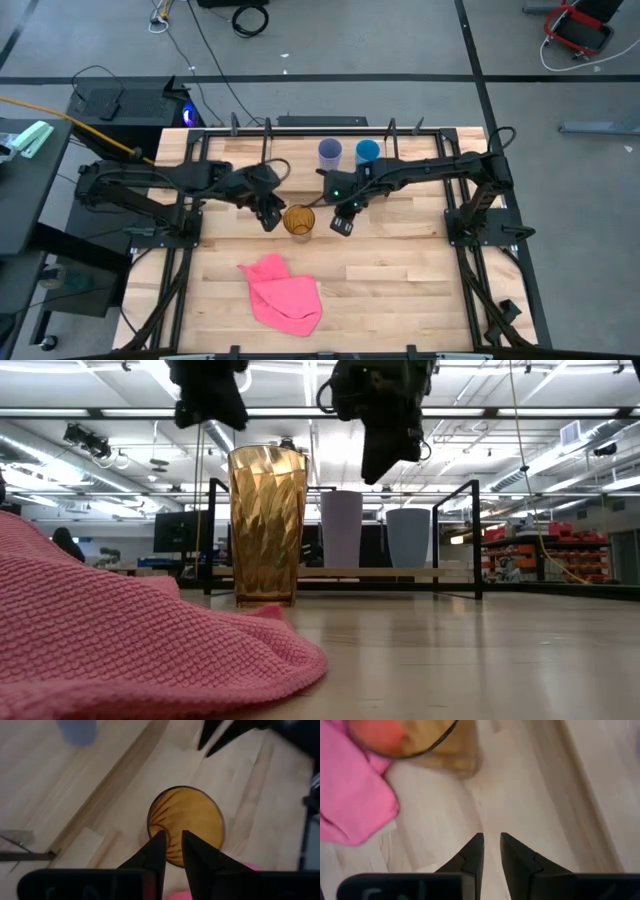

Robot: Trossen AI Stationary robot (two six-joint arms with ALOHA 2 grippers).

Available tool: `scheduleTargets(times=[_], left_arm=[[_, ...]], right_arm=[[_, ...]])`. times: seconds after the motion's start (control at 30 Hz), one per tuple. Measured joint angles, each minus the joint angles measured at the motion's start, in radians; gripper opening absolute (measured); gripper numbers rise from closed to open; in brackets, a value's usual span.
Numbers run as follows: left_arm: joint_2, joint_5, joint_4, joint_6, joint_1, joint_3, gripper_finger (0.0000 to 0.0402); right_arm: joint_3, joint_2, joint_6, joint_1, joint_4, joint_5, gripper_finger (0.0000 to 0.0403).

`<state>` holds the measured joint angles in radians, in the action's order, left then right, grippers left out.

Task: Stack small to large cups/mugs on shelf
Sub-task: Put the light brown cup on the shelf

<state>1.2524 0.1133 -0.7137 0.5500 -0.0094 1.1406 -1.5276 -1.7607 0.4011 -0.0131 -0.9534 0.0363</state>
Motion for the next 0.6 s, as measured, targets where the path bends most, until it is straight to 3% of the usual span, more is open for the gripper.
scheduleTargets(times=[0.27, 0.6], left_arm=[[0.150, -0.075, -0.031, -0.033, 0.037, 0.058, 0.0104], [0.240, -0.073, -0.063, -0.039, 0.080, 0.083, 0.0128]], right_arm=[[0.000, 0.000, 0.000, 0.063, -0.021, -0.043, 0.0071], [0.000, 0.000, 0.000, 0.092, -0.037, -0.073, 0.0071]])
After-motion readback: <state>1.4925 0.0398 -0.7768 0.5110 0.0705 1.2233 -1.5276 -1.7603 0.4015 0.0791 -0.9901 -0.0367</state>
